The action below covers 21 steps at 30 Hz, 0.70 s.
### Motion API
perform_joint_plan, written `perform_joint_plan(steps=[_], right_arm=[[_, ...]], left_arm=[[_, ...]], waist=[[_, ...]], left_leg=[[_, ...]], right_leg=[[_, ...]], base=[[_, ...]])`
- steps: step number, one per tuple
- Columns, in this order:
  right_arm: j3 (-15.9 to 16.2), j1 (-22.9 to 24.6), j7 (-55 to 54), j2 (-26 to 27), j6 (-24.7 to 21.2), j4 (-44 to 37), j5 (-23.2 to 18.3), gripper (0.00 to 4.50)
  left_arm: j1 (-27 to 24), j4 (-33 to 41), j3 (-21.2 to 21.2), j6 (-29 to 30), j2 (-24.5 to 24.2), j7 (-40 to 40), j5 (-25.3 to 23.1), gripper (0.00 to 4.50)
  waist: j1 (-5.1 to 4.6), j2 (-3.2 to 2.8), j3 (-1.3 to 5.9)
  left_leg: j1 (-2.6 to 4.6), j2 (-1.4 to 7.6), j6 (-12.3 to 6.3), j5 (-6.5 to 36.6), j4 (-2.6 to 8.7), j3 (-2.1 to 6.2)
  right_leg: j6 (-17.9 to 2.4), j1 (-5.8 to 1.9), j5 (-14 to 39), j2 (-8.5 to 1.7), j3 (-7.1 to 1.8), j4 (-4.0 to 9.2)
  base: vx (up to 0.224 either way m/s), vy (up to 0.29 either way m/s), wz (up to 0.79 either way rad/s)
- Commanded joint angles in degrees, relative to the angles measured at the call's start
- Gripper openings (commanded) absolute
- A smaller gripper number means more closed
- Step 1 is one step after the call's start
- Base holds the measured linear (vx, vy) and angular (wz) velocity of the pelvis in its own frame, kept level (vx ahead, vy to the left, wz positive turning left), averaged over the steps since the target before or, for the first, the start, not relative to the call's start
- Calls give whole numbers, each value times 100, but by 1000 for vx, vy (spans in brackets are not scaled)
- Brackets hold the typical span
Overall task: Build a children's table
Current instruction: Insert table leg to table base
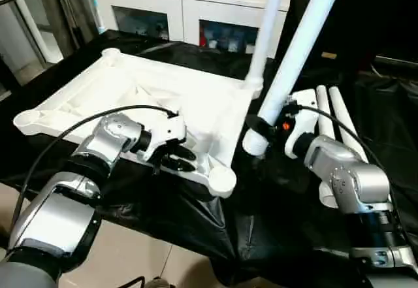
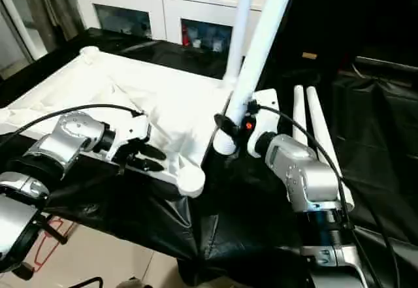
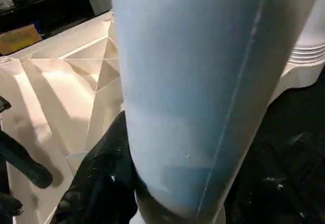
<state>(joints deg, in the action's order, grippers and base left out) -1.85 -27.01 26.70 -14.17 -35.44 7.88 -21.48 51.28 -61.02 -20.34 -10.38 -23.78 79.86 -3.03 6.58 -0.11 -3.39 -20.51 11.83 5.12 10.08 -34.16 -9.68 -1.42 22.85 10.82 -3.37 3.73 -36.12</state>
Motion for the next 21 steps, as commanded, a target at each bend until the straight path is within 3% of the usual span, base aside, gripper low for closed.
perform_joint_plan(steps=[1, 10, 13, 15, 19, 21], right_arm=[[-34, 13, 2, -9, 79, -121, 33, 188], [-31, -35, 40, -59, 78, -83, 42, 188], [-12, -47, 47, -64, 87, -72, 58, 188], [3, -61, 49, -59, 87, -69, 65, 188], [8, -55, 56, -60, 82, -81, 61, 188], [6, -50, 60, -62, 84, -83, 59, 188]], left_arm=[[18, -31, -57, 48, 22, 187, -23, 149], [-48, 135, 7, 173, -12, 482, -46, 149], [-62, 66, -68, 6, -36, 306, -202, 149], [-91, -136, -268, -408, -73, -222, -600, 149], [-80, -240, -304, -422, -71, -576, -761, 149], [-87, -229, -233, -345, -67, -592, -720, 114]], waist=[[29, -62, 427], [32, -62, 417], [29, -54, 418], [16, -59, 412], [17, -61, 416], [19, -57, 413]], left_leg=[[36, 97, 219, 1109, 389, 35], [42, 109, 203, 1136, 402, 36], [35, 107, 192, 1122, 400, 37], [42, 111, 206, 1196, 409, 44], [42, 111, 220, 1172, 407, 42], [43, 112, 219, 1163, 408, 43]], right_leg=[[-1151, -358, 799, -471, -296, 433], [-1131, -343, 945, -482, -301, 448], [-1104, -347, 950, -483, -302, 450], [-1007, -342, 1062, -471, -300, 468], [-984, -336, 1082, -479, -304, 466], [-1005, -331, 1064, -482, -305, 467]], base=[[0, 0, 0], [0, 0, 0], [0, 0, 0], [0, 0, 0], [0, 0, 0], [0, 0, 0]])
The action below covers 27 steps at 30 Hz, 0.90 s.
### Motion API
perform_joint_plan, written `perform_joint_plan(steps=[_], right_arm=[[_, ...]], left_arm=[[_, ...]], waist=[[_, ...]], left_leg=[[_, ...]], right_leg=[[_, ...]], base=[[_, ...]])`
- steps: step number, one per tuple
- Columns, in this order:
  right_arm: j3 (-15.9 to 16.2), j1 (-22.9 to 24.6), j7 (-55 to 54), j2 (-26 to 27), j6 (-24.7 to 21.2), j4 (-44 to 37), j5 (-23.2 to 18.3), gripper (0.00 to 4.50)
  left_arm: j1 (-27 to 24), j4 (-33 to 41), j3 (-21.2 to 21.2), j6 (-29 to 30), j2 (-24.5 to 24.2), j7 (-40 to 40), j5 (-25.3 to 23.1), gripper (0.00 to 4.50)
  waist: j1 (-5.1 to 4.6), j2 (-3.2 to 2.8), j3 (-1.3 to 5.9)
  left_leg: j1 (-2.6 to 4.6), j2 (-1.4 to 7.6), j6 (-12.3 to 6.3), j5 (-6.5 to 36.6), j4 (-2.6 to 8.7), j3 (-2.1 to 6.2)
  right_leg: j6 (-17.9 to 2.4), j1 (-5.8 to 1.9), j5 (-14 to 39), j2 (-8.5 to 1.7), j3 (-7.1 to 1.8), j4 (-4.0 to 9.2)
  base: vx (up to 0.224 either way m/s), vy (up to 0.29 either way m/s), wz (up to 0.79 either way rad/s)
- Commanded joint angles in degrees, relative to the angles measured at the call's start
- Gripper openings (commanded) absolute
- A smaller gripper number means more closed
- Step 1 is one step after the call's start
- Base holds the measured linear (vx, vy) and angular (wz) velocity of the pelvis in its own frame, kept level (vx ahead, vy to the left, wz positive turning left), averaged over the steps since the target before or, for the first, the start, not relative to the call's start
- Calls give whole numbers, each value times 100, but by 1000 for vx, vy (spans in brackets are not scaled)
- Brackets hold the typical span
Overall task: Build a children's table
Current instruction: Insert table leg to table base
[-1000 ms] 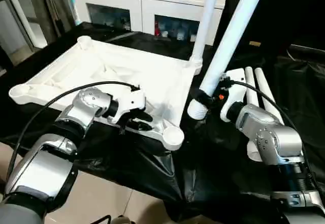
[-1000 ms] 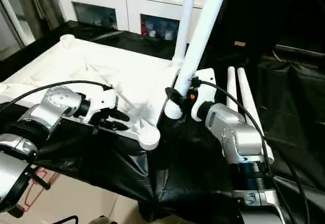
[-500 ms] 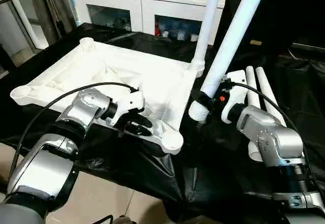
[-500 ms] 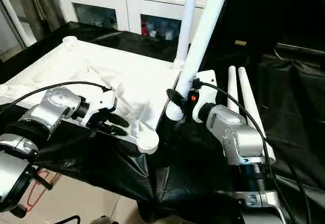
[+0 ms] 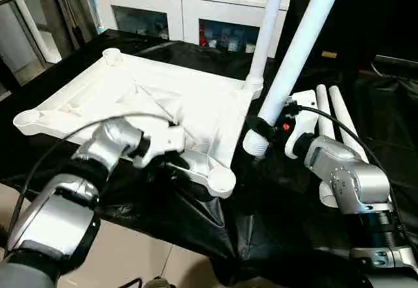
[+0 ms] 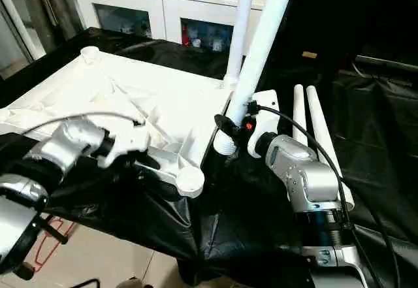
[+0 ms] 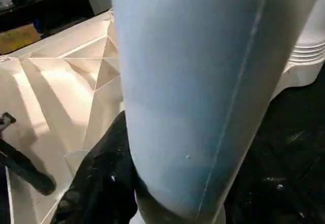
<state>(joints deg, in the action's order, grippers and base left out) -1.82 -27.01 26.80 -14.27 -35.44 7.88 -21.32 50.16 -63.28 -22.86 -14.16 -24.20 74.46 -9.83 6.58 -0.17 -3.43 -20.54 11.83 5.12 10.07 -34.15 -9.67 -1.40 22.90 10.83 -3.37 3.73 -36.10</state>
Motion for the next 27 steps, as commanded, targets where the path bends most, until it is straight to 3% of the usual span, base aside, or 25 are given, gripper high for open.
perform_joint_plan(steps=[1, 4, 6, 9, 12, 15, 16, 18, 19, 21, 25, 27], right_arm=[[1, -46, 53, -52, 85, -85, 41, 188], [1, -48, 54, -48, 87, -85, 40, 188], [1, -48, 60, -45, 84, -85, 38, 188], [30, -16, 83, -41, 79, -112, 41, 188], [38, -13, 89, -40, 79, -114, 43, 188], [73, -20, 96, -30, 88, -92, 63, 188], [75, -20, 97, -30, 88, -91, 64, 188], [113, -23, 105, -30, 95, -68, 92, 188], [144, -24, 115, -34, 98, -57, 114, 188], [177, -40, 127, -31, 116, -23, 152, 188], [240, -66, 162, -32, 118, -21, 205, 188], [274, -83, 182, -28, 119, -27, 223, 188]], left_arm=[[16, 48, 116, 202, -14, -9, 46, 114], [41, 37, 190, 511, -6, -127, 59, 109], [16, 69, 304, 629, 35, -56, 190, 81], [-137, 302, 556, 1454, 168, -50, 500, 68], [-219, 403, 603, 1699, 223, -148, 548, 51], [-482, 771, 843, 2330, 502, -776, 709, 28], [-498, 800, 856, 2359, 520, -818, 715, 24], [-739, 1165, 897, 2284, 676, -1073, 734, 14], [-911, 1405, 875, 2006, 741, -1119, 727, 11], [-1073, 1690, 843, 1988, 783, -1205, 685, 3], [-1292, 2066, 793, 1814, 801, -1374, 599, 0], [-1398, 2218, 764, 1741, 775, -1401, 576, 0]], waist=[[19, -50, 415], [16, -53, 414], [-2, -46, 409], [-17, -14, 418], [-32, -5, 415], [-54, 23, 407], [-56, 19, 402], [-57, 73, 394], [-59, 60, 395], [-63, 44, 400], [-46, 84, 381], [-42, 76, 394]], left_leg=[[52, 113, 219, 1176, 407, 38], [50, 119, 228, 1195, 412, 45], [40, 104, 220, 1199, 409, 40], [32, 112, 159, 1029, 401, 33], [8, 91, 80, 966, 388, 29], [17, 98, 30, 955, 386, 17], [11, 99, 22, 960, 386, 19], [-4, 98, -27, 928, 391, 15], [-2, 102, -50, 905, 393, 16], [7, 114, -41, 938, 392, 12], [9, 114, -44, 988, 413, 17], [18, 119, -34, 946, 412, 15]], right_leg=[[-1029, -328, 1072, -482, -306, 467], [-1076, -332, 1045, -485, -303, 455], [-1092, -338, 1035, -485, -303, 458], [-1161, -347, 912, -489, -302, 434], [-1185, -362, 863, -485, -300, 448], [-1191, -354, 921, -483, -295, 461], [-1184, -357, 969, -481, -295, 463], [-1098, -358, 1142, -480, -291, 490], [-1060, -346, 1188, -480, -294, 502], [-1023, -331, 1227, -477, -299, 494], [-849, -313, 1510, -474, -299, 527], [-814, -297, 1466, -473, -305, 513]], base=[[0, 0, 0], [0, 0, 0], [0, 0, 0], [0, 0, 0], [0, 0, 0], [0, 0, 0], [0, 0, 0], [0, 0, 0], [0, 0, 0], [0, 0, 0], [0, 0, 0], [0, 0, 0]])
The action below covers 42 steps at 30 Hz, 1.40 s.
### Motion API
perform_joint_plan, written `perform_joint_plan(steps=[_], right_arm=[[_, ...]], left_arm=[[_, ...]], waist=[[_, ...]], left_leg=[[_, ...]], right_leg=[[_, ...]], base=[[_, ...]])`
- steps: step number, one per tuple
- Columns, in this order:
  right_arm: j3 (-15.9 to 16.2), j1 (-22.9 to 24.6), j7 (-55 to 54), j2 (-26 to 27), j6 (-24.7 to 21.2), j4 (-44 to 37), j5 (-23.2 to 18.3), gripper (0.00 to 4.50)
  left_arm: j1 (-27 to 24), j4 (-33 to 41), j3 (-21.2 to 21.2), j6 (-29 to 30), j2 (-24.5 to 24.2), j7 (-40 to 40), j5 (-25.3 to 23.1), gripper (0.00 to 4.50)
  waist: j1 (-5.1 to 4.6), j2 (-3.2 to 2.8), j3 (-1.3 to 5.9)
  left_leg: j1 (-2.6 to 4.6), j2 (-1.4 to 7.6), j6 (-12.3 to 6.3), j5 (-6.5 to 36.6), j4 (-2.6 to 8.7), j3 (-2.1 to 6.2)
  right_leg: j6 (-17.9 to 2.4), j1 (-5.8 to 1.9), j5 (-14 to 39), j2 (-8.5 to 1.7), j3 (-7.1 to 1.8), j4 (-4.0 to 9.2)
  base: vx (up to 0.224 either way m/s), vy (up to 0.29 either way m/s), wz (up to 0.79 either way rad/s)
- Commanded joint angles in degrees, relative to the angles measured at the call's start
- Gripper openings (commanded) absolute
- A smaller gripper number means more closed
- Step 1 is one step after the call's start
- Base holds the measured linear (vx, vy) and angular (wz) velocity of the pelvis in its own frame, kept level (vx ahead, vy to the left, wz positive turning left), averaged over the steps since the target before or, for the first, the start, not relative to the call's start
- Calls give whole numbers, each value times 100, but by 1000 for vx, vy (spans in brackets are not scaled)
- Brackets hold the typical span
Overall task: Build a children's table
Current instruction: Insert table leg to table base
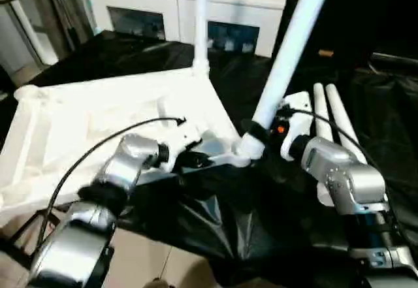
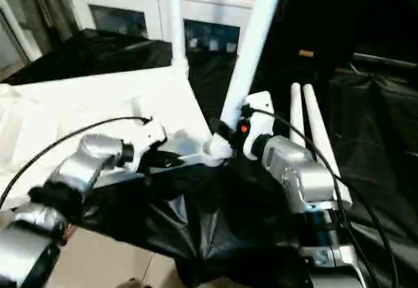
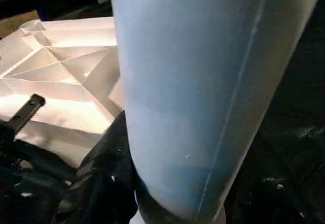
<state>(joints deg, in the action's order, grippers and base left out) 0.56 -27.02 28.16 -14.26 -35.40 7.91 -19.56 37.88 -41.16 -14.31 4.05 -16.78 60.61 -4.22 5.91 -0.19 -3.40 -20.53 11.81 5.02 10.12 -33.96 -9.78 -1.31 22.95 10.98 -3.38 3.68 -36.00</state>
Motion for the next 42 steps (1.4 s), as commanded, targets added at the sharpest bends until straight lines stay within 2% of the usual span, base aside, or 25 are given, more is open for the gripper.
perform_joint_plan(steps=[1, 4, 10, 11, 12, 18, 24, 26, 28, 29, 39, 41, 42], right_arm=[[39, -86, 48, -28, 117, -27, 51, 188], [71, -119, 73, -22, 156, 24, 88, 188], [86, -167, 88, -5, 192, 95, 122, 188], [88, -170, 96, -2, 193, 107, 125, 188], [88, -170, 96, -2, 193, 107, 125, 188], [139, -173, 159, 18, 169, 120, 166, 188], [189, -189, 155, 60, 201, 155, 204, 188], [215, -189, 162, 74, 213, 175, 212, 188], [243, -191, 177, 84, 225, 201, 223, 188], [254, -193, 188, 85, 225, 208, 230, 188], [302, -239, 240, 82, 240, 264, 276, 188], [303, -239, 243, 81, 242, 265, 275, 188], [307, -239, 256, 76, 244, 264, 280, 188]], left_arm=[[-196, 32, -100, -128, 21, -10, -4, 0], [-294, 139, -130, -148, -51, -17, -64, 0], [-374, 254, -219, -102, -164, -93, -198, 0], [-377, 268, -244, -88, -185, -66, -213, 0], [-377, 268, -244, -88, -185, -66, -213, 0], [-374, 337, -195, -48, -205, -62, -173, 0], [-465, 473, -195, -21, -255, -50, -119, 0], [-504, 534, -197, -17, -280, -40, -107, 0], [-536, 586, -187, -4, -292, -38, -92, 0], [-553, 615, -180, -4, -292, -52, -86, 0], [-682, 876, -186, 28, -359, -41, -56, 0], [-696, 918, -182, 92, -366, -27, -40, 57], [-740, 1046, -157, 208, -392, -15, -4, 57]], waist=[[27, 75, 388], [26, 103, 394], [28, 116, 385], [15, 153, 381], [21, 135, 381], [7, 156, 384], [-5, 145, 388], [-14, 172, 386], [-20, 171, 386], [-20, 204, 387], [-34, 204, 385], [-35, 200, 387], [-37, 206, 391]], left_leg=[[12, 119, -27, 935, 393, 26], [-1, 113, -39, 835, 395, 21], [-3, 107, -45, 809, 401, 18], [-1, 107, -53, 818, 405, 12], [-2, 107, -45, 822, 406, 20], [7, 111, -36, 798, 406, 12], [7, 115, -25, 795, 410, 17], [-5, 115, -33, 766, 412, 19], [-3, 113, -42, 756, 411, 15], [-4, 111, -55, 747, 407, 8], [1, 118, -63, 688, 410, 8], [4, 122, -66, 669, 408, 8], [2, 118, -70, 646, 403, 3]], right_leg=[[-818, -301, 1436, -472, -302, 505], [-810, -313, 1271, -471, -303, 485], [-752, -310, 1368, -475, -301, 490], [-730, -305, 1414, -470, -298, 502], [-727, -307, 1449, -478, -298, 495], [-775, -303, 1234, -471, -306, 482], [-792, -305, 1232, -472, -304, 475], [-803, -316, 1189, -475, -301, 465], [-789, -314, 1207, -478, -302, 470], [-781, -316, 1212, -477, -304, 473], [-800, -312, 1150, -474, -305, 456], [-826, -309, 1064, -472, -306, 445], [-850, -315, 994, -471, -308, 433]], base=[[0, 0, 0], [0, 0, 0], [0, 0, 0], [0, 0, 0], [0, 0, 0], [0, 0, 0], [0, 0, 0], [0, 0, 0], [0, 0, 0], [0, 0, 0], [0, 0, 0], [0, 0, 0], [0, 0, 0]])
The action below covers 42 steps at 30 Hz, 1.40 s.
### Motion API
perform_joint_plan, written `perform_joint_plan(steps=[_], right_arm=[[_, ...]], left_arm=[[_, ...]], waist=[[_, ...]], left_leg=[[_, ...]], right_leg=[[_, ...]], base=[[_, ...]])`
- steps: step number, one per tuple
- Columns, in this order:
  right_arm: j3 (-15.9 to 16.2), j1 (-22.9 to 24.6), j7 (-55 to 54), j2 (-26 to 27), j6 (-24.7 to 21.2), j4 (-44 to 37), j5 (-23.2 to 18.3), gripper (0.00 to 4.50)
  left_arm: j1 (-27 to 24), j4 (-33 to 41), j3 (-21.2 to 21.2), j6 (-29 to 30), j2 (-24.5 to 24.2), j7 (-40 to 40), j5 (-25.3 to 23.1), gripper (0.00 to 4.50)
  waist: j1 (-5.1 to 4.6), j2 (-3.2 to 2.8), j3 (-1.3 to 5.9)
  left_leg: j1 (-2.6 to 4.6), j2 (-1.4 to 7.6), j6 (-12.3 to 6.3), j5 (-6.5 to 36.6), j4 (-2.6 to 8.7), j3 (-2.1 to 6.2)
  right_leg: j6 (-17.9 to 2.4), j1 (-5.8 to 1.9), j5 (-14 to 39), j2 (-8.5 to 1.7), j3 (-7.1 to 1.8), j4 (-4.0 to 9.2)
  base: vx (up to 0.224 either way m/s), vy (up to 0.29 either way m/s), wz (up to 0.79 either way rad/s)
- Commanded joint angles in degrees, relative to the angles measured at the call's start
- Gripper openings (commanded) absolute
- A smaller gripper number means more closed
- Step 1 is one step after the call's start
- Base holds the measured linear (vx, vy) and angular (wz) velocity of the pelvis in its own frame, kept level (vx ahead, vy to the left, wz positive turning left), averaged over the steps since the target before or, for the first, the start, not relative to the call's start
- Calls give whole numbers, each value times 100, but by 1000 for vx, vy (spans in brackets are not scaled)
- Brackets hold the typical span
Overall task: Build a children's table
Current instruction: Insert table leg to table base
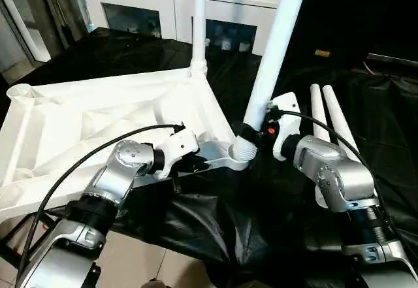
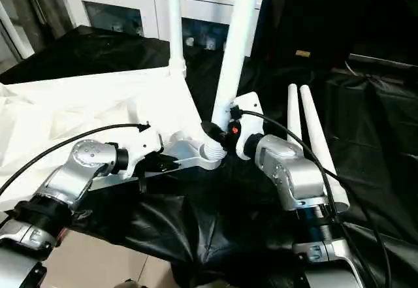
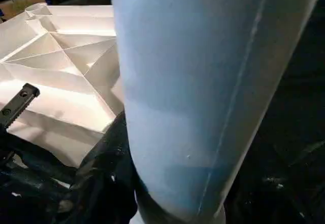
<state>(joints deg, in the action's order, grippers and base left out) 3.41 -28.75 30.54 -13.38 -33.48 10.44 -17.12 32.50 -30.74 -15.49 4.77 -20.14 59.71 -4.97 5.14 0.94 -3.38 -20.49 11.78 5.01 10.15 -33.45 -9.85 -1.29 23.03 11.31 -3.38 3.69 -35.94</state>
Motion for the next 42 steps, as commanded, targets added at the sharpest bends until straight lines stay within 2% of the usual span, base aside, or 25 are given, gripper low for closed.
perform_joint_plan(steps=[1, 2, 3, 4, 5, 6, 9, 10, 14, 15, 21, 26, 29, 31, 32, 34, 40, 42], right_arm=[[22, -65, 19, -12, 52, 11, 35, 188], [24, -67, 24, -13, 56, 13, 41, 188], [24, -68, 17, 6, 60, 5, 49, 188], [24, -68, 17, 8, 61, 4, 50, 188], [18, -68, 11, 16, 62, 0, 48, 188], [-5, -63, -11, 48, 64, -18, 42, 188], [-17, -42, -24, 67, 64, -34, 41, 188], [-7, -20, -27, 70, 67, -42, 41, 188], [6, -3, -24, 68, 77, -26, 41, 188], [6, -15, -22, 68, 77, -14, 40, 188], [10, -101, -20, 97, 113, 88, 60, 188], [36, -155, 0, 122, 139, 168, 81, 188], [163, -263, 139, 108, 132, 332, 127, 188], [230, -309, 200, 98, 74, 384, 144, 188], [274, -332, 233, 89, 34, 405, 157, 188], [354, -379, 266, 74, 42, 495, 222, 188], [310, -504, 284, 127, 152, 782, 268, 188], [258, -533, 288, 150, 159, 873, 252, 188]], left_arm=[[-201, 4, -39, 136, -56, 75, 71, 60], [-225, 50, -36, 120, -83, 14, 34, 64], [-273, 106, -8, 123, -137, -70, -3, 70], [-276, 110, -6, 123, -141, -74, -4, 70], [-290, 131, 1, 155, -158, -63, 3, 74], [-353, 233, 29, 277, -238, -7, 34, 75], [-411, 331, 51, 371, -305, 53, 66, 75], [-446, 393, 65, 432, -337, 75, 86, 75], [-501, 445, 86, 527, -398, 91, 116, 75], [-511, 428, 85, 528, -419, 81, 115, 45], [-494, 343, 64, 565, -436, 50, 138, 3], [-519, 429, 38, 676, -471, 104, 163, 0], [-533, 449, -49, 711, -529, 205, 135, 0], [-520, 431, -114, 658, -568, 204, 59, 0], [-512, 419, -131, 646, -582, 212, 42, 0], [-469, 361, -143, 623, -585, 213, 24, 0], [-424, 379, -159, 661, -583, 216, 67, 0], [-436, 393, -167, 659, -594, 220, 79, 0]], waist=[[42, 88, 390], [46, 86, 390], [57, -4, 390], [34, 43, 387], [34, 54, 384], [38, 21, 388], [38, 49, 373], [43, 42, 371], [39, 46, 381], [39, 48, 378], [33, 46, 388], [32, 48, 389], [20, 70, 388], [24, 61, 391], [26, 83, 391], [24, 76, 389], [17, 79, 384], [15, 61, 392]], left_leg=[[-6, 123, -72, 633, 352, 10], [0, 121, -66, 640, 351, 8], [13, 129, -30, 689, 357, 22], [14, 137, -2, 748, 362, 20], [13, 130, 7, 768, 366, 22], [13, 131, 37, 805, 366, 25], [30, 126, 74, 939, 372, 21], [28, 132, 84, 945, 377, 27], [26, 129, 81, 875, 371, 27], [24, 122, 72, 859, 370, 23], [19, 121, 60, 783, 365, 24], [18, 121, 58, 779, 364, 23], [17, 118, 48, 768, 361, 19], [14, 120, 37, 715, 359, 20], [15, 119, 24, 687, 357, 15], [19, 121, 27, 690, 361, 17], [30, 125, 100, 854, 373, 24], [36, 125, 124, 884, 373, 28]], right_leg=[[-876, -323, 916, -473, -308, 426], [-879, -319, 915, -469, -308, 428], [-903, -307, 897, -468, -309, 424], [-919, -311, 815, -454, -305, 428], [-924, -315, 812, -449, -302, 426], [-942, -319, 783, -459, -308, 419], [-920, -313, 1029, -464, -310, 449], [-915, -312, 1069, -464, -311, 444], [-919, -315, 945, -459, -312, 429], [-923, -316, 916, -452, -311, 430], [-970, -326, 758, -456, -310, 409], [-991, -332, 740, -454, -311, 401], [-1010, -330, 737, -452, -308, 403], [-1021, -336, 669, -456, -312, 390], [-1013, -336, 613, -450, -313, 388], [-1015, -335, 590, -449, -308, 385], [-998, -327, 784, -456, -309, 404], [-1010, -331, 762, -456, -309, 402]], base=[[0, 0, 0], [0, 0, 0], [0, 0, 0], [0, 0, 0], [0, 0, 0], [0, 0, 0], [0, 0, 0], [0, 0, 0], [0, 0, 0], [0, 0, 0], [0, 0, 0], [0, 0, 0], [0, 0, 0], [0, 0, 0], [0, 0, 0], [0, 0, 0], [0, 0, 0], [0, 0, 0]])
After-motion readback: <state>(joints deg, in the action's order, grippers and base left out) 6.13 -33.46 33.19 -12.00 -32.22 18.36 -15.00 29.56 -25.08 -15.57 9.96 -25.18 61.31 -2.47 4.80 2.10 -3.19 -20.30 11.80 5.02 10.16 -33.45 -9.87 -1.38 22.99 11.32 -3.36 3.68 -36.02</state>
